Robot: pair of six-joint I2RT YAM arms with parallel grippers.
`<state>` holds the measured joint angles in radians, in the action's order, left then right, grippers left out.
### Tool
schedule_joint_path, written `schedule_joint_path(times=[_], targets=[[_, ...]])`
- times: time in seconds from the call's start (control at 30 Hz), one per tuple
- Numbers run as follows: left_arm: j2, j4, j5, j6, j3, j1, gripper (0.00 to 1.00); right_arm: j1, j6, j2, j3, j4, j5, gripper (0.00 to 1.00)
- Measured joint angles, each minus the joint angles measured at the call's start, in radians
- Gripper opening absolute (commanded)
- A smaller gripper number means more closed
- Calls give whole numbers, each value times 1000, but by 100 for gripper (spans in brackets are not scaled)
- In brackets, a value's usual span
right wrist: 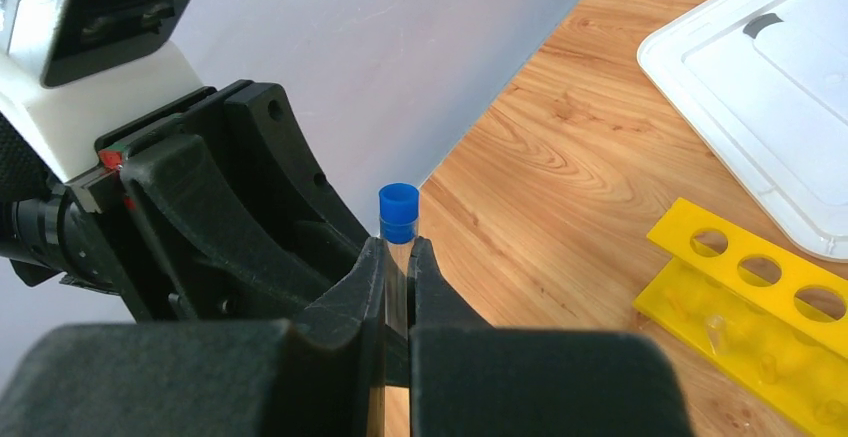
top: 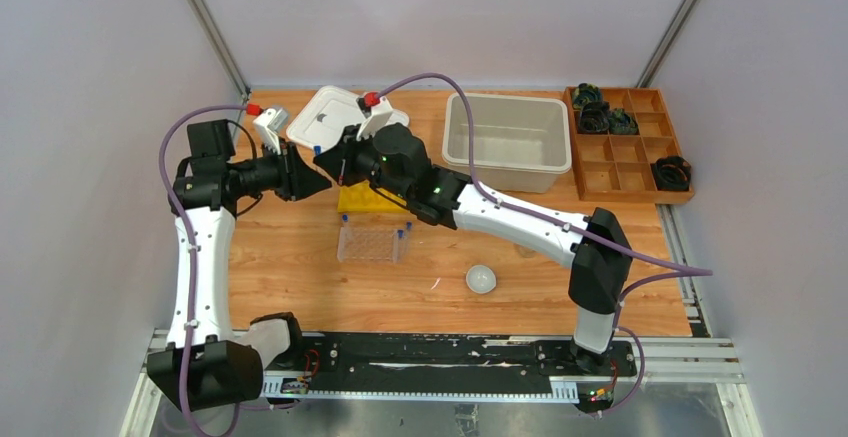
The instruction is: Organize the chemistry lab equipment
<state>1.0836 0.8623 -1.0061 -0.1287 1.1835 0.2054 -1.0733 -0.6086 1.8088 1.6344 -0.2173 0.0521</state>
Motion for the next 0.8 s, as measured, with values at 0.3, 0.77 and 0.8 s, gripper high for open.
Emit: schedule_joint_path(times=[0.3,0.77,0.8], targets=[[-1,3,12,-25,0,-2,6,3,6,-1,19,92,4,52],[-23,-1,11,-74,-1,-2,3,59,39,91,288,370,-158,46],[-23,-1,11,-75,-1,-2,3,59,43,98,299,380,-166,44]])
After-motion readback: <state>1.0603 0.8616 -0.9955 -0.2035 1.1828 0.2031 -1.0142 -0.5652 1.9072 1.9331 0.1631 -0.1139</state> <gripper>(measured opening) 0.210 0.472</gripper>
